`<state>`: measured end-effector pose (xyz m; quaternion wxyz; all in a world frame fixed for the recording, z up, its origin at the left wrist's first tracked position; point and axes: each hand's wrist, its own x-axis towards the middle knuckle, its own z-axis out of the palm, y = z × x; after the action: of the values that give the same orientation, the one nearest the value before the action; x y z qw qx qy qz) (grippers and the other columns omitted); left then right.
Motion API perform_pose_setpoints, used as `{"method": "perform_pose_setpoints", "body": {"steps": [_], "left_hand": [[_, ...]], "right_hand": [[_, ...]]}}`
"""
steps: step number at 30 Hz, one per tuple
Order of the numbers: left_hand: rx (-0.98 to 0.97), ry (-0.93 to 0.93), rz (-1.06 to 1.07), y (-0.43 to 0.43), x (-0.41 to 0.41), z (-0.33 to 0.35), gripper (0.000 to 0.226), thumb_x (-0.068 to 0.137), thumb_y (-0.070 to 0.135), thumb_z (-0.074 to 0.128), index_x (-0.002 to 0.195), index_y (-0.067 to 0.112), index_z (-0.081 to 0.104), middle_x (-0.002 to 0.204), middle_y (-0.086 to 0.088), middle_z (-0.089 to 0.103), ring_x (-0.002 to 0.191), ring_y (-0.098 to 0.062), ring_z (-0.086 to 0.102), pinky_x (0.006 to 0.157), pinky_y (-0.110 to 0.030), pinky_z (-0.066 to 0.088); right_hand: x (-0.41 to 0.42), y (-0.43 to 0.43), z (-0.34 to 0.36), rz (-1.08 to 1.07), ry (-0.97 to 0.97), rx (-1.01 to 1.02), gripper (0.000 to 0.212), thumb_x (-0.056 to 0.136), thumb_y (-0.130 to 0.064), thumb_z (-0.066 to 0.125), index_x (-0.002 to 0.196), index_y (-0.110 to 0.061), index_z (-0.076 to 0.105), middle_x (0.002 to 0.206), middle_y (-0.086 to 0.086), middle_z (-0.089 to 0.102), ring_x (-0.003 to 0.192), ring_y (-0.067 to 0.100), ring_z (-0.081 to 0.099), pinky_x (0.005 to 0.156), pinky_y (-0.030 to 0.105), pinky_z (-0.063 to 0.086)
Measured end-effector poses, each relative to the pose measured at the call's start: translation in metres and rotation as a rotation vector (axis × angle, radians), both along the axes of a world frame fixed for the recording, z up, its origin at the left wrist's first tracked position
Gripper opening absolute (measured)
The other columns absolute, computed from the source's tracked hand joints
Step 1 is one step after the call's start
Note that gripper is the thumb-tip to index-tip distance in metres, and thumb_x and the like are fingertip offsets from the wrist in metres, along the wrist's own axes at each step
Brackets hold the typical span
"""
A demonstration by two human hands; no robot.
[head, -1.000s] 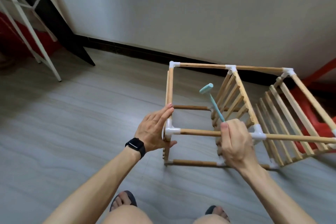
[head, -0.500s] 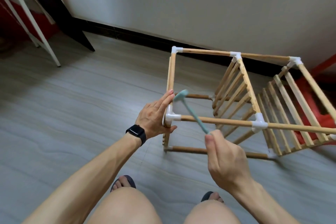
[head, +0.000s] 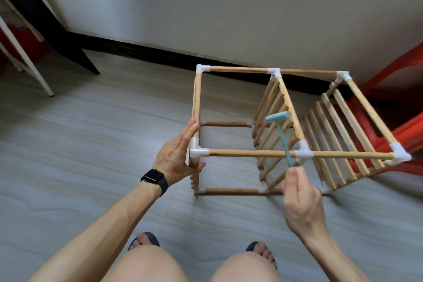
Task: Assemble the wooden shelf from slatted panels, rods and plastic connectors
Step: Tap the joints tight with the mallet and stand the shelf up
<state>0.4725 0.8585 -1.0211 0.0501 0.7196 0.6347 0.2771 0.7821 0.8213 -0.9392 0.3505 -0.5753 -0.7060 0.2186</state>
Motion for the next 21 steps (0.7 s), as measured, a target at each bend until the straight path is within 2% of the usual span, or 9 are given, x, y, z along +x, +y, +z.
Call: {"method": "perform_pose_setpoints", "body": {"steps": [3,5,7,9,11,14,18,20,21], "left_hand": [[-0.257,-0.238,0.212,-0.019,0.009,-0.018,0.118,0.075,0.046,0.083,0.156,0.044,-0.002,0.155,0.009,0.036,0.126,-0.022,0.053,0.087,-0.038,0.054],[-0.377,-0.401,0.280,-0.035,0.015,-0.033,0.101,0.083,0.043,0.077,0.153,0.049,0.004,0.152,0.008,0.042,0.134,-0.017,0.048,0.094,-0.041,0.050],[-0.406,-0.454,0.266,-0.044,0.022,-0.043,0.071,0.092,0.039,0.066,0.148,0.045,0.023,0.141,0.003,0.057,0.132,-0.020,0.053,0.096,-0.042,0.049],[-0.417,-0.452,0.250,-0.046,0.027,-0.047,0.046,0.099,0.035,0.056,0.139,0.039,0.035,0.132,-0.002,0.064,0.127,-0.027,0.058,0.096,-0.042,0.050],[-0.421,-0.438,0.255,-0.045,0.032,-0.045,0.039,0.102,0.028,0.052,0.139,0.033,0.041,0.128,-0.003,0.067,0.118,-0.032,0.063,0.091,-0.042,0.052],[-0.396,-0.375,0.256,-0.045,0.033,-0.029,0.037,0.103,0.022,0.051,0.139,0.029,0.049,0.125,-0.004,0.069,0.109,-0.036,0.066,0.081,-0.039,0.052],[-0.259,-0.360,0.263,-0.043,0.014,0.008,0.024,0.101,0.027,0.054,0.125,0.032,0.054,0.099,0.007,0.073,0.103,-0.024,0.069,0.070,-0.034,0.049],[-0.209,-0.398,0.281,-0.040,0.004,0.027,0.022,0.100,0.035,0.055,0.121,0.039,0.052,0.089,0.011,0.073,0.086,-0.016,0.072,0.065,-0.037,0.054],[-0.179,-0.425,0.300,-0.037,-0.001,0.038,0.022,0.100,0.037,0.056,0.122,0.039,0.051,0.086,0.010,0.073,0.078,-0.013,0.071,0.063,-0.036,0.054]], "right_hand": [[0.035,0.006,-0.021,-0.400,0.185,-0.108,0.049,0.095,-0.061,0.022,0.081,-0.023,0.049,0.074,0.004,0.059,0.070,0.018,0.060,0.061,0.035,0.048],[0.047,0.013,-0.034,-0.472,0.314,-0.170,0.055,0.092,-0.072,0.024,0.087,-0.026,0.053,0.088,0.002,0.063,0.084,0.023,0.064,0.068,0.032,0.051],[0.047,0.024,-0.039,-0.451,0.388,-0.199,0.047,0.104,-0.056,0.028,0.094,-0.019,0.056,0.098,-0.002,0.062,0.093,0.021,0.064,0.077,0.031,0.051],[0.039,0.036,-0.034,-0.415,0.344,-0.220,0.038,0.109,-0.033,0.028,0.093,-0.011,0.054,0.094,-0.001,0.058,0.087,0.016,0.057,0.077,0.033,0.044],[0.028,0.049,-0.026,-0.367,0.352,-0.211,0.037,0.110,-0.028,0.027,0.090,-0.010,0.053,0.085,-0.002,0.053,0.079,0.006,0.051,0.073,0.027,0.041],[0.015,0.061,-0.011,-0.325,0.409,-0.207,0.037,0.110,-0.033,0.027,0.089,-0.013,0.051,0.079,0.000,0.048,0.072,0.008,0.047,0.069,0.025,0.041],[0.009,0.071,0.024,-0.231,0.355,-0.139,0.039,0.110,-0.033,0.025,0.093,-0.010,0.051,0.078,0.005,0.052,0.065,0.012,0.047,0.061,0.030,0.039],[0.007,0.081,0.042,-0.168,0.335,-0.072,0.040,0.110,-0.033,0.026,0.093,-0.008,0.051,0.092,0.014,0.064,0.077,0.018,0.057,0.069,0.034,0.045],[0.004,0.089,0.049,-0.145,0.336,-0.047,0.039,0.110,-0.033,0.026,0.093,-0.009,0.052,0.095,0.012,0.064,0.082,0.015,0.058,0.073,0.032,0.046]]}}
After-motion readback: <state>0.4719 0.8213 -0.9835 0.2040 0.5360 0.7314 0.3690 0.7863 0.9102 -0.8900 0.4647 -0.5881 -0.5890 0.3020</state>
